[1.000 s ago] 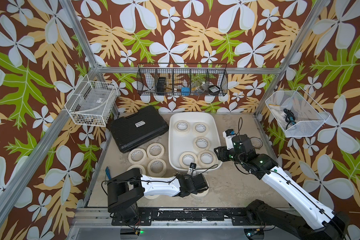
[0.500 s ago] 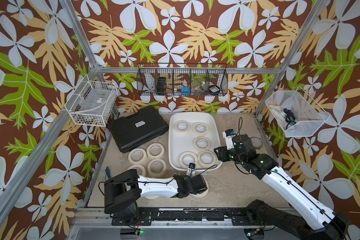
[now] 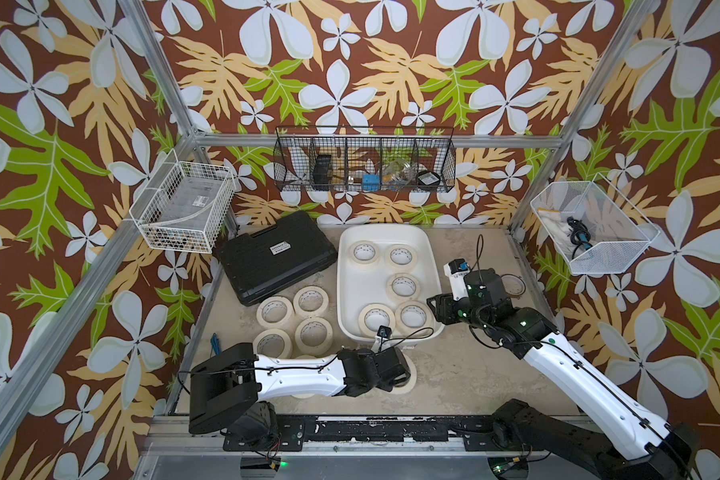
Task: Take out the art tape in the storage box
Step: Place the art tape at the center of the board, then pick up the art tape from the storage box.
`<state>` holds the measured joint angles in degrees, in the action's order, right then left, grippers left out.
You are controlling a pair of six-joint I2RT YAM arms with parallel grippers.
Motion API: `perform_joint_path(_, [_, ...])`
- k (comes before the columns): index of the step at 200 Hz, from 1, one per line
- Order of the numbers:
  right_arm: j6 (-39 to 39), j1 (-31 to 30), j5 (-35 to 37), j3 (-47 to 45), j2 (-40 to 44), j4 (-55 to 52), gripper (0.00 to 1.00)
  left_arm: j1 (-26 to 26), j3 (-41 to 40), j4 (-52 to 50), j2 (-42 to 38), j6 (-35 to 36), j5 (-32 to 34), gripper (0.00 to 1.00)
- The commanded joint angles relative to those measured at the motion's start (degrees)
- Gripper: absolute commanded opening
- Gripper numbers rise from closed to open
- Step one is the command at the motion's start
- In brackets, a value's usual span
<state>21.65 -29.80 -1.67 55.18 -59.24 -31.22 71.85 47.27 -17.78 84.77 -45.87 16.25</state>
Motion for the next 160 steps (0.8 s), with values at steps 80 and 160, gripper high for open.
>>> perform_joint_path(80, [0.23, -0.06, -1.77, -0.29, 1.39, 0.46, 0.61, -10.62, 14.74, -11.2, -5.7, 6.28, 6.16, 0.42])
perform_joint_path(160, [1.62, 0.0, -2.53, -0.7, 3.82, -0.5, 0.61, -27.12, 34.98, -13.4, 13.59, 1.94, 7.46, 0.47])
